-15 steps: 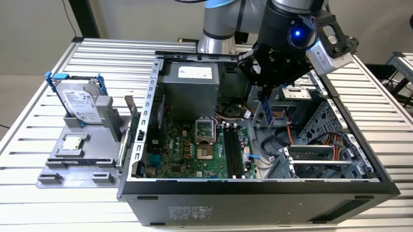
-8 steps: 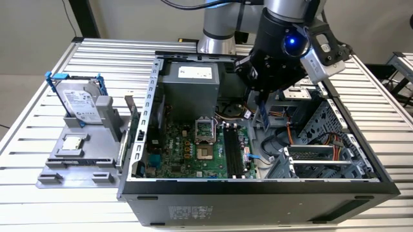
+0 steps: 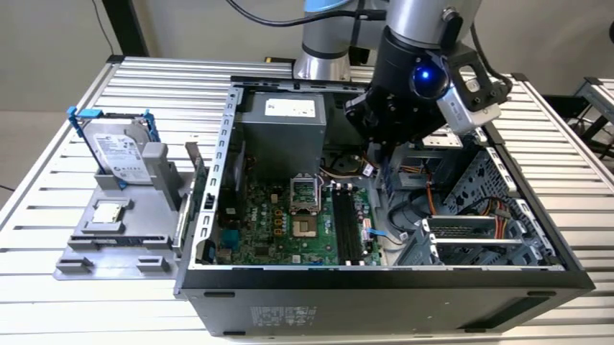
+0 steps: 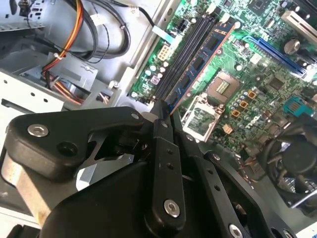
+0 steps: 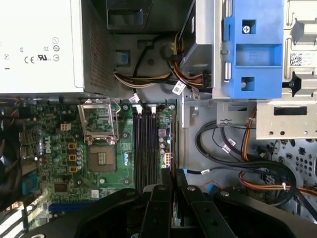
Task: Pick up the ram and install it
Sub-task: 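Insert the ram into the slot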
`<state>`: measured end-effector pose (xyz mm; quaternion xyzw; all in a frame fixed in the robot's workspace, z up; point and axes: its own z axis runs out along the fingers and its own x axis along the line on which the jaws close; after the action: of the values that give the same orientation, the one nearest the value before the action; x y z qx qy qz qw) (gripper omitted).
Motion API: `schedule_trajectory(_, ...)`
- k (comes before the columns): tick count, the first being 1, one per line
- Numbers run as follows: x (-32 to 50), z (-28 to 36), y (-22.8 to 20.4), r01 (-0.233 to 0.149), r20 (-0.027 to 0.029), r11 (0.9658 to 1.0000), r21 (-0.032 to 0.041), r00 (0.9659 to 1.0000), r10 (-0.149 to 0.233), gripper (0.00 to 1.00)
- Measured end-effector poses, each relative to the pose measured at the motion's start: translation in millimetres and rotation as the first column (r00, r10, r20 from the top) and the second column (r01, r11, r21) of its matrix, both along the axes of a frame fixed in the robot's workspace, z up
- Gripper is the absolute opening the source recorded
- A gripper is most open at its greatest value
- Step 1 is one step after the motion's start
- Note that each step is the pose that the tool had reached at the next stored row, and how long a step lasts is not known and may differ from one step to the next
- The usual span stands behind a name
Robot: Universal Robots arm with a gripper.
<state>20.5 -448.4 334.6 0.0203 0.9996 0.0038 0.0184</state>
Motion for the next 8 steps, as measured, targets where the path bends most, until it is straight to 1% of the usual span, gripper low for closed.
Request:
schedule_trajectory(3,-0.4,-5.4,0.2,0.006,0.0000,1.0000,0.0002,1.0000,-0.006,0.00)
schedule_trajectory(8,-0.5,-14.5,1.6,0.012,0.0000,0.9999,0.0000,0.9999,-0.012,0.00)
